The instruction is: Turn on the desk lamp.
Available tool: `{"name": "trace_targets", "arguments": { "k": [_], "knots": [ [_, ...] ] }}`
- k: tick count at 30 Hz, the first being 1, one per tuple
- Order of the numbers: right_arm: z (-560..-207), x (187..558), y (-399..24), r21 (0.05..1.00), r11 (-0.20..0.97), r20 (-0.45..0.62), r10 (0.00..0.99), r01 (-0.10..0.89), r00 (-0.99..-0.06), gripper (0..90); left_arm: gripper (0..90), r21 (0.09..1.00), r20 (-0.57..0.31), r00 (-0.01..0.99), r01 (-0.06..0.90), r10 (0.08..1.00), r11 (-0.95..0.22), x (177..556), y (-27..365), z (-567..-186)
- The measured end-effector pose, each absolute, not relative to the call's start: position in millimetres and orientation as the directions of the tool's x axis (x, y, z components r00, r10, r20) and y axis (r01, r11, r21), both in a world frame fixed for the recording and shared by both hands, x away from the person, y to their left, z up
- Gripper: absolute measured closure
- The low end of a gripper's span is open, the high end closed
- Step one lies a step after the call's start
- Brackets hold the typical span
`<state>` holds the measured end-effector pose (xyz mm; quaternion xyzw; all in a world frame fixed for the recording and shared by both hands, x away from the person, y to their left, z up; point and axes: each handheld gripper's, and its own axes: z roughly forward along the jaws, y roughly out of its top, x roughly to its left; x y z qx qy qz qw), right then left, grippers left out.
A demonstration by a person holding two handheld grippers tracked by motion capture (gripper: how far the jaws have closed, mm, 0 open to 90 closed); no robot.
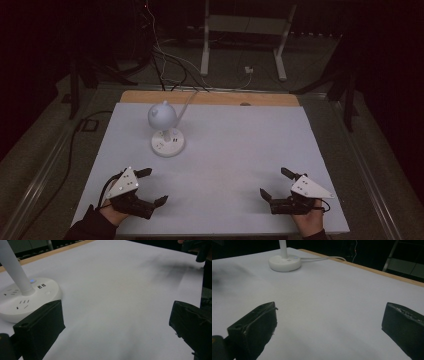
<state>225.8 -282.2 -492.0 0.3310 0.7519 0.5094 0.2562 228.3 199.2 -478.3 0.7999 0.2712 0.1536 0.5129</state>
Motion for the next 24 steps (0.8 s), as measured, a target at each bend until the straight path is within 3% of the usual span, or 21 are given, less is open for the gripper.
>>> {"name": "trace_targets", "arguments": {
  "k": [24],
  "knots": [
    [-492.2, 226.0, -281.5, 0.935, 0.264, -0.046, 0.755, 0.239, -0.654, 0.0, 0.3, 0.905, -0.047, 0.789, 0.294, 0.612, -0.309, 241.4, 186.8, -465.0]
  ]
}}
